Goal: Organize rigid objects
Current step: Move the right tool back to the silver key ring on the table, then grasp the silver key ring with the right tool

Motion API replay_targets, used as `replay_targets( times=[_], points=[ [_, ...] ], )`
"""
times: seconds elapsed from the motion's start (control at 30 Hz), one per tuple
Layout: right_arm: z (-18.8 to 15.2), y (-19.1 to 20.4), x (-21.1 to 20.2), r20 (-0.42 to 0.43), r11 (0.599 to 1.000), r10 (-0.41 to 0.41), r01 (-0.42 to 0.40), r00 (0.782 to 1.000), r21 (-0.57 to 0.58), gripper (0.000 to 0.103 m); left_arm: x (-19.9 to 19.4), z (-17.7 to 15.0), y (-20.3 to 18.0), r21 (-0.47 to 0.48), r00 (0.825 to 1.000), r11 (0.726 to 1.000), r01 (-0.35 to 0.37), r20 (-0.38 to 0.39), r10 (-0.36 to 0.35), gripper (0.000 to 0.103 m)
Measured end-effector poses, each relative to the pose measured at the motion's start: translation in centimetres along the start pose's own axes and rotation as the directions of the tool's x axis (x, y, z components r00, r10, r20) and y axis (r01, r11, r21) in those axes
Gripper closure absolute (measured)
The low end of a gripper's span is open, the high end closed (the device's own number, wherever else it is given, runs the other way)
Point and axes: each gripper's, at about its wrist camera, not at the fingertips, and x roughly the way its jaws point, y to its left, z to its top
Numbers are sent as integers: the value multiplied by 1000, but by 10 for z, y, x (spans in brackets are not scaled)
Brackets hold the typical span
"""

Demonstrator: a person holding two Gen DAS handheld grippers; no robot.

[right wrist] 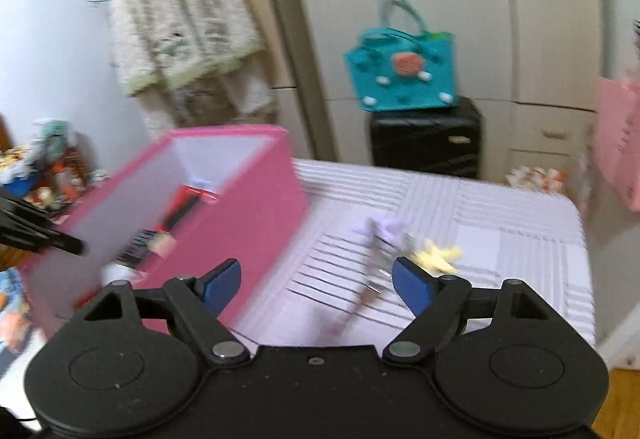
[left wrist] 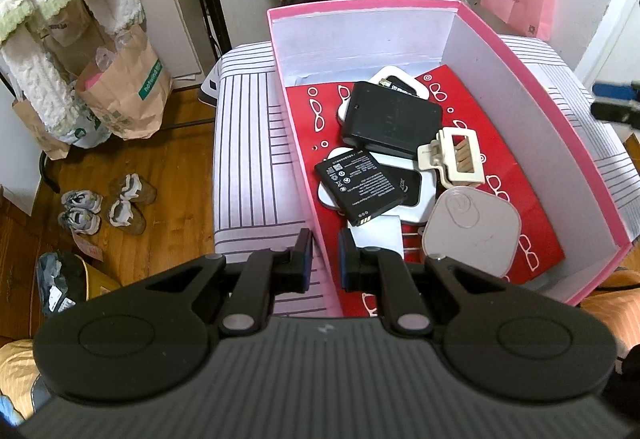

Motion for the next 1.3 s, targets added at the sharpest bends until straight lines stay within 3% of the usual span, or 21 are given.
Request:
replay_targets(
  times=[0.17,0.33,0.4,0.47,0.77,0.83,1.07,1.17,1.3],
  points=[
    [-27,-24,19,-4,997,-63,64,998,43,17,0,0,-1,-6,1000,1000,-7,-1,7,92],
    [-36,-27,30,-4,994,-107,107,994,-19,18,1,1,-2,-11,1000,1000,-13,-4,13,92],
    [-35,-27,35,-13,995,-103,103,995,-2,21,1,0,-2,-9,1000,1000,-17,-5,17,92],
    [-36,-27,36,-18,996,-86,86,996,16,33,1,0,-2,-11,1000,1000,-16,-5,16,92],
    [-26,-13,54,-15,998,-67,67,998,6,55,0,1,-2,-10,1000,1000,-16,-9,16,92],
    [-23,-9,59,-24,998,-69,68,997,-10,58,0,1,-2,-12,1000,1000,-13,-9,13,92],
    [-14,-4,89,-50,978,-186,180,981,-101,60,3,1,-6,19,1000,999,-27,-14,28,92],
    [-12,-8,91,-48,982,-180,176,983,-73,74,4,1,-7,18,1000,999,-27,-14,27,92],
    [-13,-9,88,-39,982,-180,178,983,-58,74,4,1,-5,12,1000,1000,-17,-12,17,92]
  ],
)
